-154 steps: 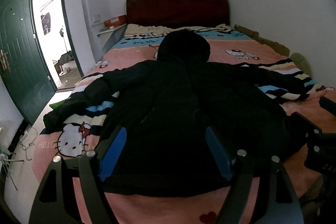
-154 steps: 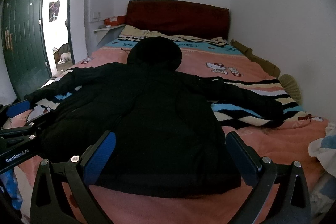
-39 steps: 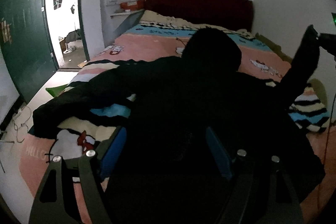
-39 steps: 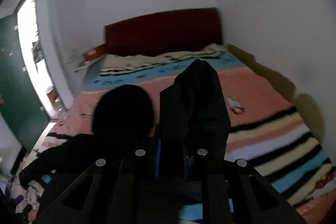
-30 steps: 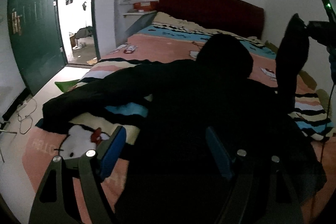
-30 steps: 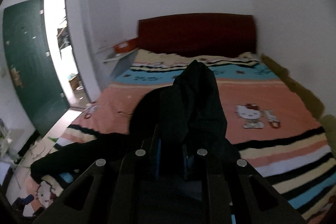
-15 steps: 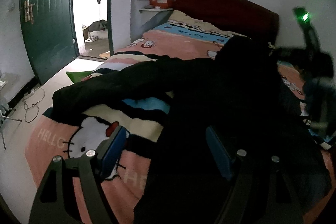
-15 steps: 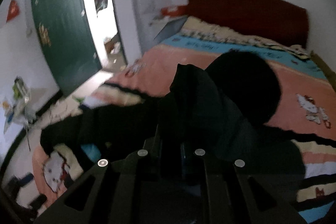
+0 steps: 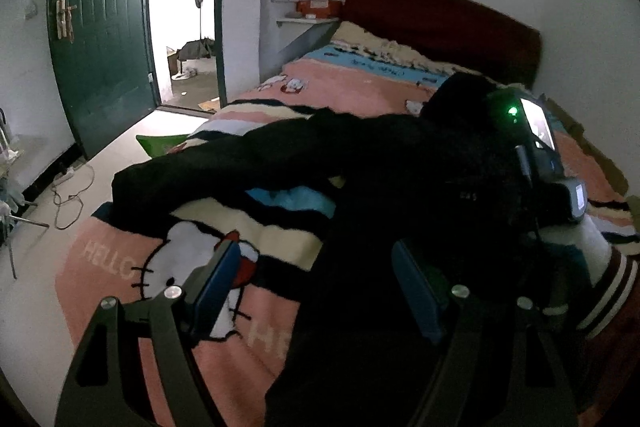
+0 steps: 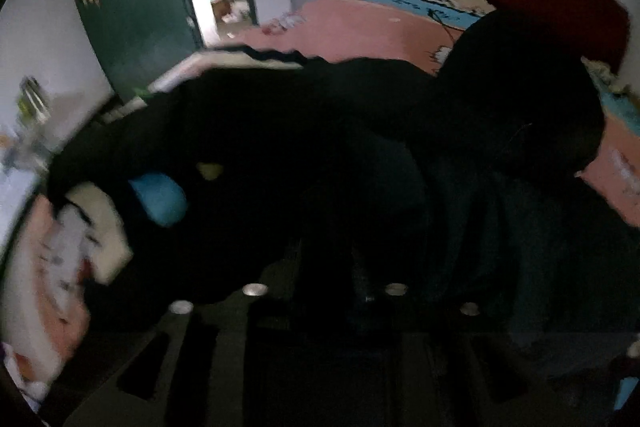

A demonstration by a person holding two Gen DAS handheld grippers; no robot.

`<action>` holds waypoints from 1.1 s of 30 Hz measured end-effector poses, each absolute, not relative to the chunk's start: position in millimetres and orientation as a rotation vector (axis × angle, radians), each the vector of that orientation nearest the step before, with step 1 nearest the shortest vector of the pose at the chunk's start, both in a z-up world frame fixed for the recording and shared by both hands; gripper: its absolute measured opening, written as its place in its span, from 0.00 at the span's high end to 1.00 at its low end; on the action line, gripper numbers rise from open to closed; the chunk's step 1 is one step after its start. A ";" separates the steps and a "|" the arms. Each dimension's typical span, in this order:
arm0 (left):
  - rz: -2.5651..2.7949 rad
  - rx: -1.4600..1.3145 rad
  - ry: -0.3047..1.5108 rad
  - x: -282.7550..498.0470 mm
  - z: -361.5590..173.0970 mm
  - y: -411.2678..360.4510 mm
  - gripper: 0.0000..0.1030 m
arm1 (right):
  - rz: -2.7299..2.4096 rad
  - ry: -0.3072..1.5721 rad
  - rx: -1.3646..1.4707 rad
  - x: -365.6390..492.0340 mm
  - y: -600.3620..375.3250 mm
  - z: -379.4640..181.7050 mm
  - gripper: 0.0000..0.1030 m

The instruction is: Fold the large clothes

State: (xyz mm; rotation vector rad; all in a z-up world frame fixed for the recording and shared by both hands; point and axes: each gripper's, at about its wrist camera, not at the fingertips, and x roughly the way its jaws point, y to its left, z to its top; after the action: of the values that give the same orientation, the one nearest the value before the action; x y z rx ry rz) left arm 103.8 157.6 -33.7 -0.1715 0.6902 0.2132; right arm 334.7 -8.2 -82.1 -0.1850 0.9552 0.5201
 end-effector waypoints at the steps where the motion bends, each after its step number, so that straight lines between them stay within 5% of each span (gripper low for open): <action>1: 0.211 -0.176 0.682 102.8 -30.3 156.4 0.25 | 0.532 0.947 -0.170 331.4 -9.8 -78.2 0.47; 9: 0.144 -0.078 0.695 136.4 -2.0 121.7 0.25 | 0.594 0.823 -0.158 306.2 -50.3 -15.6 0.45; 16: 0.092 0.035 0.721 242.3 -3.1 73.6 0.25 | 0.373 0.752 -0.122 342.4 -167.8 19.3 0.45; 26: 0.005 0.021 0.864 398.1 -72.7 14.1 0.25 | 0.073 0.843 -0.049 407.3 -286.0 -50.7 0.45; 33: 0.062 0.090 0.970 428.6 -139.8 3.6 0.25 | 0.059 0.924 -0.020 423.2 -292.9 -111.0 0.45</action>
State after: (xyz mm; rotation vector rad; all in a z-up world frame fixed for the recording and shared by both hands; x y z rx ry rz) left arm 428.6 3.6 -139.8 0.0901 0.9698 0.0617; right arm 423.2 -292.9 -111.0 -0.0200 0.9244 0.0590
